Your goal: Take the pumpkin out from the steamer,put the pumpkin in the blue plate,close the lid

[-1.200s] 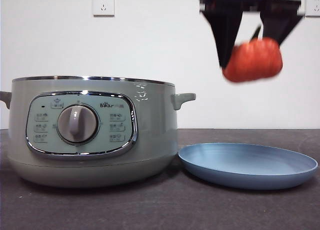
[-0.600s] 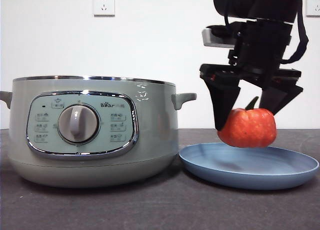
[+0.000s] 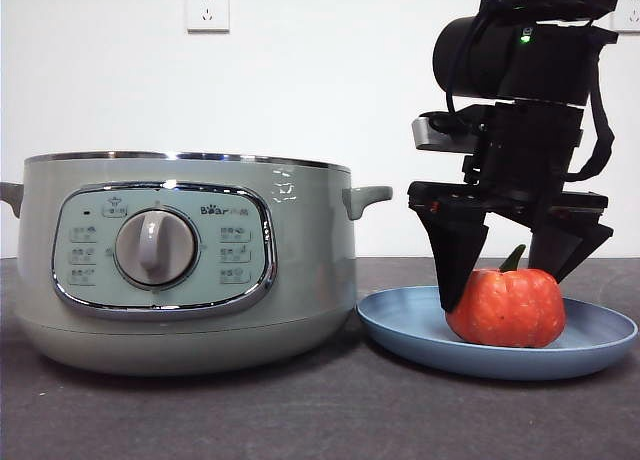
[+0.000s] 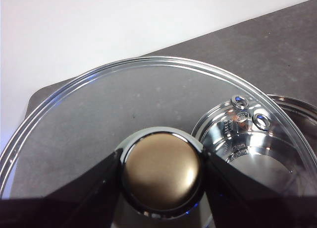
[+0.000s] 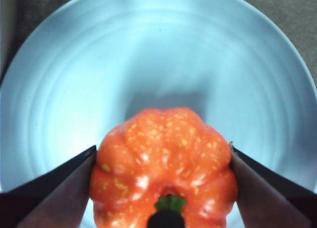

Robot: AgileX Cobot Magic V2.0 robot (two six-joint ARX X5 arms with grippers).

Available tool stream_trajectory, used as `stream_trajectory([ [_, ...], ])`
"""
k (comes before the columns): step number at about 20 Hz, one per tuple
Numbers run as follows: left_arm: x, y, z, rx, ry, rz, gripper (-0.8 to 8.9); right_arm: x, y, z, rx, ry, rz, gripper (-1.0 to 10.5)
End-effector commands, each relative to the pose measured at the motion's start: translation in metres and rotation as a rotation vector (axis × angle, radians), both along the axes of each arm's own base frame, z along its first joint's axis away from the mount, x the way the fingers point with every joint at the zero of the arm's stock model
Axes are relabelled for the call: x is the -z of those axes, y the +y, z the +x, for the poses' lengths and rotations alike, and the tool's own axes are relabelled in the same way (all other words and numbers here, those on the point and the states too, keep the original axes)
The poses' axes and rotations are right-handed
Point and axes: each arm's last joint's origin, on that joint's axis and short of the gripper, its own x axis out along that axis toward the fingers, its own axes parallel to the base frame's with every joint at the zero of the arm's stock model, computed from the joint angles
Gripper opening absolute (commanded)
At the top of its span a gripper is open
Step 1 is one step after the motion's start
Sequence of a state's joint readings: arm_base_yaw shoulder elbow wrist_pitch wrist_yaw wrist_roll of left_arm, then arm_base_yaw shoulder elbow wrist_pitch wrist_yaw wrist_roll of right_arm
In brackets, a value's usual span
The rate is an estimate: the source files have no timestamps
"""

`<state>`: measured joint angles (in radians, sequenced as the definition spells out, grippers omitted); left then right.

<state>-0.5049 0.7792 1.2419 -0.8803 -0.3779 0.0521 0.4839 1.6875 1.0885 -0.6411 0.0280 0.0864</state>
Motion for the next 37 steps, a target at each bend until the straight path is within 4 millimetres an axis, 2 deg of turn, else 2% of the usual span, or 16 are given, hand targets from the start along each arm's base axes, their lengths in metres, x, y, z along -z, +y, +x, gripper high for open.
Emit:
stream_trajectory([
  [1, -0.007, 0.0, -0.001, 0.02, -0.05, -0.037, -0.09, 0.01, 0.001, 0.0, 0.019, 0.033, -0.018, 6.3],
  [5, -0.005, -0.005, 0.005, 0.06, -0.026, -0.043, -0.09, 0.008, 0.0, -0.002, 0.018, 0.039, -0.019, 6.3],
  [8, -0.003, -0.011, 0.014, 0.115, -0.002, -0.057, -0.09, -0.008, -0.003, -0.007, 0.018, 0.002, 0.002, 6.3],
  [15, 0.005, -0.039, 0.053, 0.286, 0.052, -0.114, -0.09, -0.073, -0.018, -0.034, 0.019, -0.194, 0.107, 6.3],
  [21, 0.03, -0.066, 0.097, 0.347, 0.164, -0.107, -0.09, -0.119, -0.035, -0.062, 0.028, -0.366, 0.196, 6.3],
  [25, 0.049, -0.081, 0.122, 0.363, 0.233, -0.096, -0.09, -0.132, -0.043, -0.071, 0.064, -0.435, 0.182, 6.3],
  [29, 0.07, -0.091, 0.14, 0.356, 0.31, -0.07, -0.09, -0.135, -0.048, -0.075, 0.075, -0.445, 0.184, 6.3],
  [37, 0.092, -0.102, 0.156, 0.393, 0.403, -0.071, -0.09, -0.135, -0.048, -0.075, 0.075, -0.446, 0.185, 6.3],
])
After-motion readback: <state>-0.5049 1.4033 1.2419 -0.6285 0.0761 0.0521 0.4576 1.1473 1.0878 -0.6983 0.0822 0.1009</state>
